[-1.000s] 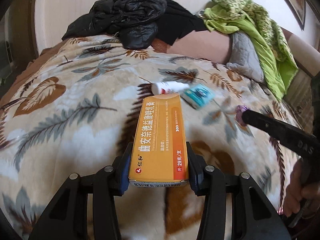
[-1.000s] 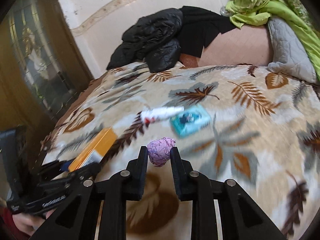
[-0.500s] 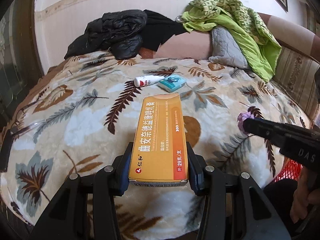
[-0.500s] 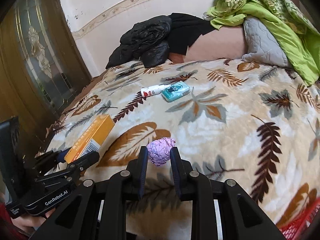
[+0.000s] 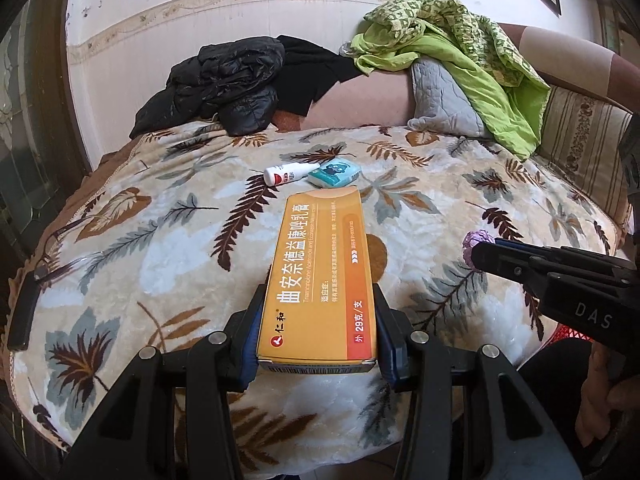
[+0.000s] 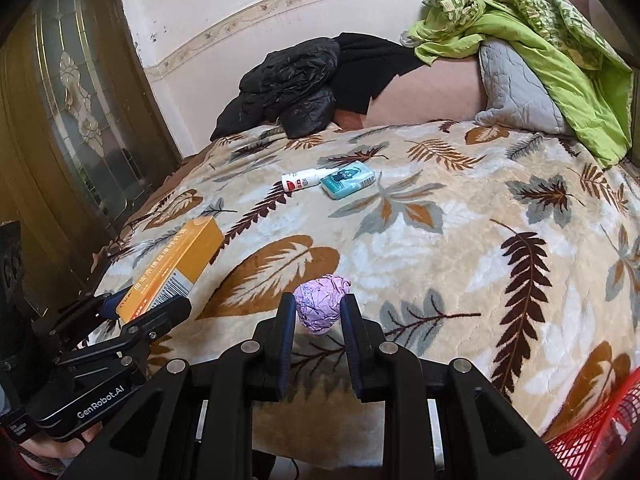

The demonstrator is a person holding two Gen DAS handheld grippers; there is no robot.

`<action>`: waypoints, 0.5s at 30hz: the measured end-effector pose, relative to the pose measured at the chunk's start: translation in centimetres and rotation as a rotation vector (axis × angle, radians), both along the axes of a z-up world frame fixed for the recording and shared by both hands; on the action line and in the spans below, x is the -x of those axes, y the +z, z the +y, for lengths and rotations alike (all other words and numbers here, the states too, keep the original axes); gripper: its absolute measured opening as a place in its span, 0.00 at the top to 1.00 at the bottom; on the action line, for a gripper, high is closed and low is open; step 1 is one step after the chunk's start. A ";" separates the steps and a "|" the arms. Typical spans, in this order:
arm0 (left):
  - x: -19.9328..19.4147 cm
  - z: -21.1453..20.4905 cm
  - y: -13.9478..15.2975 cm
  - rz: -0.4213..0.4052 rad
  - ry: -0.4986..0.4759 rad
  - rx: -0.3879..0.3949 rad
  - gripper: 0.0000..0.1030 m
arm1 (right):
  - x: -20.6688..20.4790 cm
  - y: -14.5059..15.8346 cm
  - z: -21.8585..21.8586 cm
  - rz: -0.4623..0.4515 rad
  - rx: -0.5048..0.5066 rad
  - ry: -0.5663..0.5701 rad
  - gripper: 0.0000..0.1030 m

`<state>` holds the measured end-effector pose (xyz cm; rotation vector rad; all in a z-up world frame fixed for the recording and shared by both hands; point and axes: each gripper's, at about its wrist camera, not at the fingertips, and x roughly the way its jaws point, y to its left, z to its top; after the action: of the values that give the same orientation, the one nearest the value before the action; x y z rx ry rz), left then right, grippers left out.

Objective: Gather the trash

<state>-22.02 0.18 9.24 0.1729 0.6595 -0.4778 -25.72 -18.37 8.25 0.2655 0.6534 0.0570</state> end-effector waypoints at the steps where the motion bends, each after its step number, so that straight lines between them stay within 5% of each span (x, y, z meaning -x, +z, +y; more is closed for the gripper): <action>1: 0.0 0.1 0.0 -0.001 0.001 0.000 0.56 | 0.0 0.0 0.0 0.001 0.001 0.000 0.76; 15: 0.1 0.1 -0.1 0.003 0.000 -0.006 0.56 | 0.2 0.0 -0.1 0.006 -0.007 -0.009 0.76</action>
<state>-22.13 0.29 9.15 0.1774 0.6640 -0.4762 -25.94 -18.50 8.22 0.2752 0.6582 0.0496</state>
